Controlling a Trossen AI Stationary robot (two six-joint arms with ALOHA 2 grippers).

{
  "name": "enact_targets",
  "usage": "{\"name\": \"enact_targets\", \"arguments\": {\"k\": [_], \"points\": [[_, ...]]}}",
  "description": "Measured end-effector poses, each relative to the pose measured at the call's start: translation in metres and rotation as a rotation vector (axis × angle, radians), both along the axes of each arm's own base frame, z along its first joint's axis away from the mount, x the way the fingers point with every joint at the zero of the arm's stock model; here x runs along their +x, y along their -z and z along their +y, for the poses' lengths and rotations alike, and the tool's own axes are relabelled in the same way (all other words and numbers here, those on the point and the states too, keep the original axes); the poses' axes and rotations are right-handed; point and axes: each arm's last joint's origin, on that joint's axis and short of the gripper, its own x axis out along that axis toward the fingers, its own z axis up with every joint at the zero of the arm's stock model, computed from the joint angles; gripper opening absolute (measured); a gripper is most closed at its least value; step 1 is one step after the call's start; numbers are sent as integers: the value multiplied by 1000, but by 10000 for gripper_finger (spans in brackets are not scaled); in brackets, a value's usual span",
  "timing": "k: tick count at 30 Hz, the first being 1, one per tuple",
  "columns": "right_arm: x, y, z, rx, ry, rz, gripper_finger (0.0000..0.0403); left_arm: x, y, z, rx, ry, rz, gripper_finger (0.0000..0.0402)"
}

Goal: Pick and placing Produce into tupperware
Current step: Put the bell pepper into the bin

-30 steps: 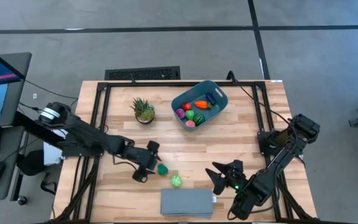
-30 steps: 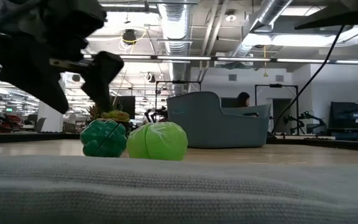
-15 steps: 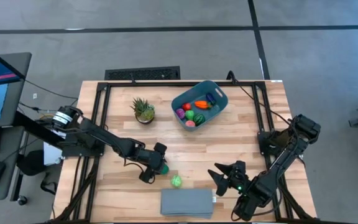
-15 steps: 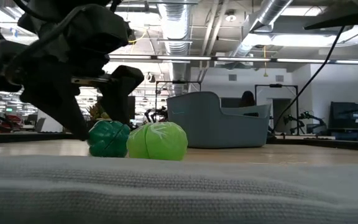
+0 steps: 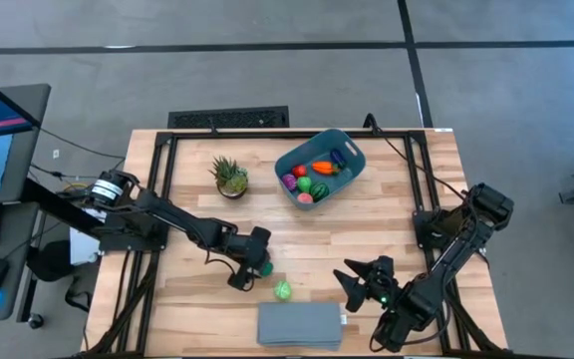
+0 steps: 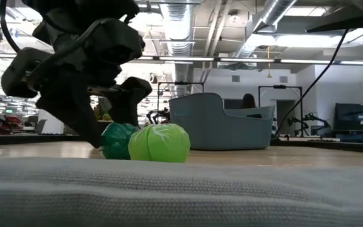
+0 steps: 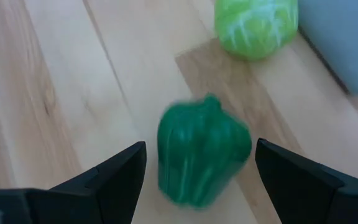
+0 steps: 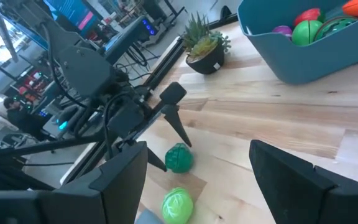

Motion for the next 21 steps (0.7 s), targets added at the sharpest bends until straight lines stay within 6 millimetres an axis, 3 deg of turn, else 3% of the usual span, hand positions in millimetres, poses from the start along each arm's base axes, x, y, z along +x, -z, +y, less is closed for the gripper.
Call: {"name": "enact_targets", "arguments": {"k": [14,21], "points": [[0,0,-1,16,9,-6,306,11,15,0,-20,-11,33,287],[0,0,0,20,8,-5,306,14,13,6,-33,-30,21,229]]}}
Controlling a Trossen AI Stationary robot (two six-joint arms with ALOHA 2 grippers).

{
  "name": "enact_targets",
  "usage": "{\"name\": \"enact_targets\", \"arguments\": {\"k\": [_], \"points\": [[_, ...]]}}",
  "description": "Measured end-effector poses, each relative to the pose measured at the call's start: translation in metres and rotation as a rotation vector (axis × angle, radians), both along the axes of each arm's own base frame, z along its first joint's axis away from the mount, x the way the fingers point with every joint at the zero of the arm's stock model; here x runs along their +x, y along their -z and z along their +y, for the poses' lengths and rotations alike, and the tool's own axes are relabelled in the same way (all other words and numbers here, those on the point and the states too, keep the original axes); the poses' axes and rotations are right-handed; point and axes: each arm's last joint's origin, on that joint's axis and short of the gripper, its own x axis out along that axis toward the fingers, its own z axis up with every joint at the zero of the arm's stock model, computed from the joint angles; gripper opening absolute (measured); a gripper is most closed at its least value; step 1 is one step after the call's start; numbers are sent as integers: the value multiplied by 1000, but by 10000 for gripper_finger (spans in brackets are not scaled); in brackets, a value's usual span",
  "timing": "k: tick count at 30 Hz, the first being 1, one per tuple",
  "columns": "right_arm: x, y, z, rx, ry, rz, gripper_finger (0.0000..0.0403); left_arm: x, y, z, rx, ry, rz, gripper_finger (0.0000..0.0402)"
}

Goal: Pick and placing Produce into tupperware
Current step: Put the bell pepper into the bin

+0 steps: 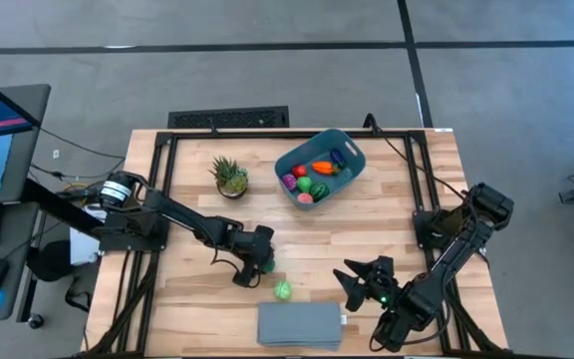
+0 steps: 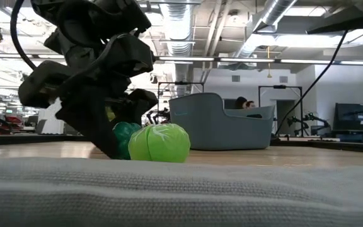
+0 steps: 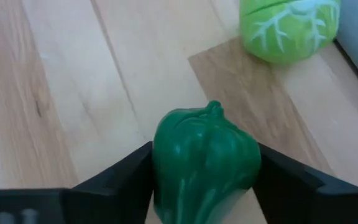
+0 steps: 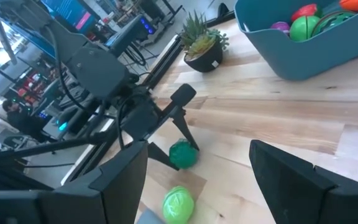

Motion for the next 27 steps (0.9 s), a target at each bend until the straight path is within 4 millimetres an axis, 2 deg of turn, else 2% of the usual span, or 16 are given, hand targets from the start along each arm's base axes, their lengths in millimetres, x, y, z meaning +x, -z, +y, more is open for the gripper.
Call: {"name": "enact_targets", "arguments": {"k": [6,11,15,21,24,27], "points": [[1,0,-1,-1,5,0,306,2,-1,8,-45,-24,10,177],[1,0,-1,0,5,1,306,4,-2,13,-50,-45,7,189],[1,0,-1,-1,4,1,306,13,-11,16,-57,-57,-26,196],[0,0,-1,-2,2,6,306,32,-41,28,-42,-64,-105,188],[-1,0,0,-5,-3,8,306,41,-60,44,-22,-82,-163,190],[-2,0,0,-8,-5,10,306,47,-80,69,3,-129,-217,195]]}}
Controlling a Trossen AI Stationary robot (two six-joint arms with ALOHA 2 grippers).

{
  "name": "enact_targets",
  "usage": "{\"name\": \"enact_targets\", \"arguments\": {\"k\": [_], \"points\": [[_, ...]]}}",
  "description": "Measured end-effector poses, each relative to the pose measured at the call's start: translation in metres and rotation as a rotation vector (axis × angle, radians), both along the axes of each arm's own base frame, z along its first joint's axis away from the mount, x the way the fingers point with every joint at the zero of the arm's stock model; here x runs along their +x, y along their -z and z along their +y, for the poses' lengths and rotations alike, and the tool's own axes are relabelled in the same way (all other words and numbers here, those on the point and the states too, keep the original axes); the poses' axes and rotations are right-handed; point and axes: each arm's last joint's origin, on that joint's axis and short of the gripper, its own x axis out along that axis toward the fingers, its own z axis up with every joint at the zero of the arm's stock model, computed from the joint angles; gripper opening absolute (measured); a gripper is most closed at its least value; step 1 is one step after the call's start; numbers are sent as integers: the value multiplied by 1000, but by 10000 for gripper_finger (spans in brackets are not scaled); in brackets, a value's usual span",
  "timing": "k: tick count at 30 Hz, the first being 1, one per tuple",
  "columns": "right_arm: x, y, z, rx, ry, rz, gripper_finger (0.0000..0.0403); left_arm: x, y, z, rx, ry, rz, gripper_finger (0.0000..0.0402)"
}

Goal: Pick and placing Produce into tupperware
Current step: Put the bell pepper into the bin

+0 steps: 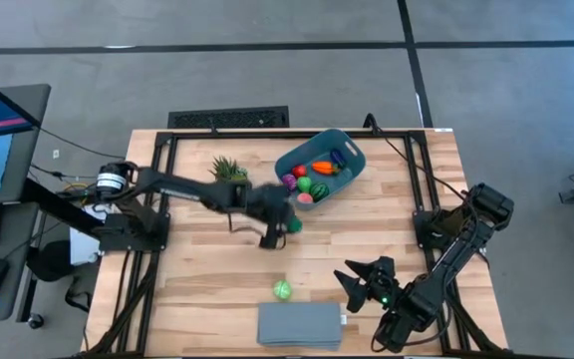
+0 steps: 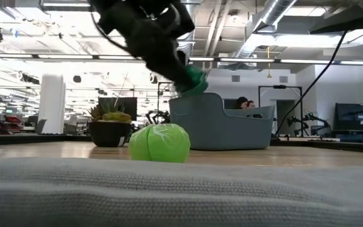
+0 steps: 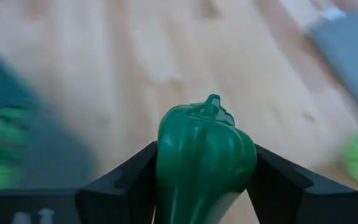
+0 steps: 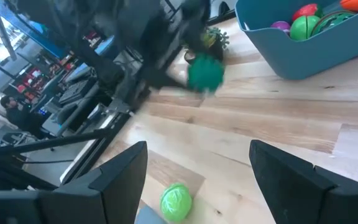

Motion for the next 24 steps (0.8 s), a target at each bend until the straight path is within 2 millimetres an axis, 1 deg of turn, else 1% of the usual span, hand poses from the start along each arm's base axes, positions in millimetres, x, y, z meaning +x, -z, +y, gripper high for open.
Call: {"name": "enact_targets", "arguments": {"k": [6,11,13,17,19,24], "points": [[0,0,-1,-9,-1,7,306,8,-32,59,28,-131,-81,195],[-1,0,-1,-23,-2,18,306,11,-56,99,50,-203,-147,193],[-1,0,-2,-31,-2,22,306,14,-61,112,61,-227,-168,193],[-1,0,-2,-34,-2,25,306,24,-55,132,37,-246,-134,193],[-1,0,-3,-34,1,25,306,32,-51,137,32,-250,-117,193],[-1,0,-2,-27,2,21,306,56,-34,145,8,-255,-47,193]]}}
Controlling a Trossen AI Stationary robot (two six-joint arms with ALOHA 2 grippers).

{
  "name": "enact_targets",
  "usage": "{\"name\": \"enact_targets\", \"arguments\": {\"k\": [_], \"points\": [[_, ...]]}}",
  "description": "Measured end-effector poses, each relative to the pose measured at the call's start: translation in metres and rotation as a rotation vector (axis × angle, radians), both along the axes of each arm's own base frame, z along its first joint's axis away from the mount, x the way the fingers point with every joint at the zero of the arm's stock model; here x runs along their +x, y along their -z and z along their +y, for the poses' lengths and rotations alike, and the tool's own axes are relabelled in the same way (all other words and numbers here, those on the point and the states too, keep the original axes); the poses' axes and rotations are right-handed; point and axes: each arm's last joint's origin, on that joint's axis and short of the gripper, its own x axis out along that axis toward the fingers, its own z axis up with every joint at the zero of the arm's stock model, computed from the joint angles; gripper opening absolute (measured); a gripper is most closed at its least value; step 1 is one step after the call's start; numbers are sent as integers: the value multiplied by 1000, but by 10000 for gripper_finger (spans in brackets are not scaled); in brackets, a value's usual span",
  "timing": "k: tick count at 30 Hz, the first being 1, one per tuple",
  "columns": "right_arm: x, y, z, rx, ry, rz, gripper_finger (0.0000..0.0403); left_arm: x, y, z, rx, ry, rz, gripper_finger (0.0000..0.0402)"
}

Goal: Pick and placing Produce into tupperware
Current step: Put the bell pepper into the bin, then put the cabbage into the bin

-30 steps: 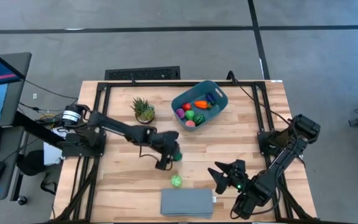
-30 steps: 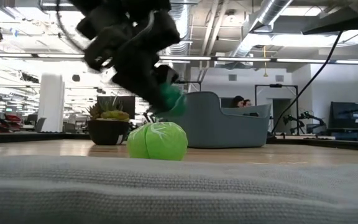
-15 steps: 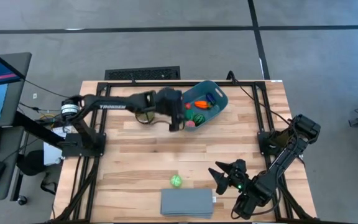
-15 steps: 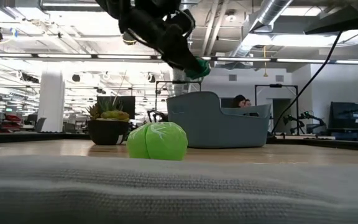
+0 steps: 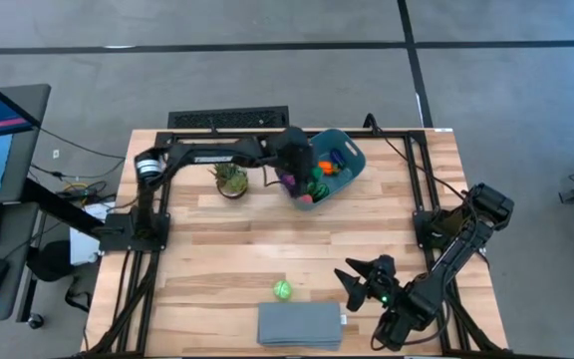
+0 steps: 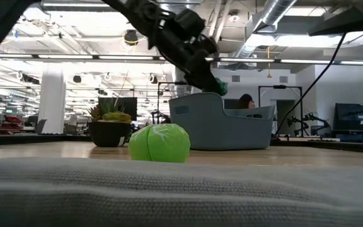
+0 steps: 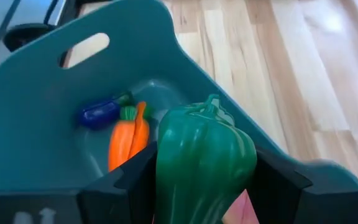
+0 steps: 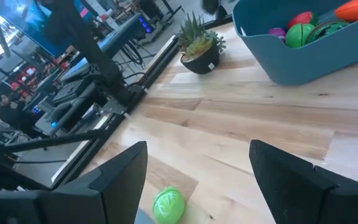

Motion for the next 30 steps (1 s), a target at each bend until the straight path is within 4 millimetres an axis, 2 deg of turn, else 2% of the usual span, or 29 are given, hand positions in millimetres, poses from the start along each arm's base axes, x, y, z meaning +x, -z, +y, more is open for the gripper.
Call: {"name": "enact_targets", "arguments": {"k": [5,9,12,16,26,28,30], "points": [[-2,0,2,9,-9,-7,306,20,14,9,-33,-8,85,193],[-1,0,2,10,-9,-7,306,27,22,16,-55,-30,163,195],[-1,0,2,8,-8,-6,306,24,24,22,-87,-62,203,202],[-2,0,2,6,-8,-4,306,23,22,28,-84,-79,188,214],[-2,0,2,14,-9,0,306,21,21,27,-89,-79,198,249],[-2,1,3,28,-13,16,306,18,16,25,-106,-64,202,259],[-2,1,3,40,-16,31,306,14,2,22,-114,-37,171,267]]}}
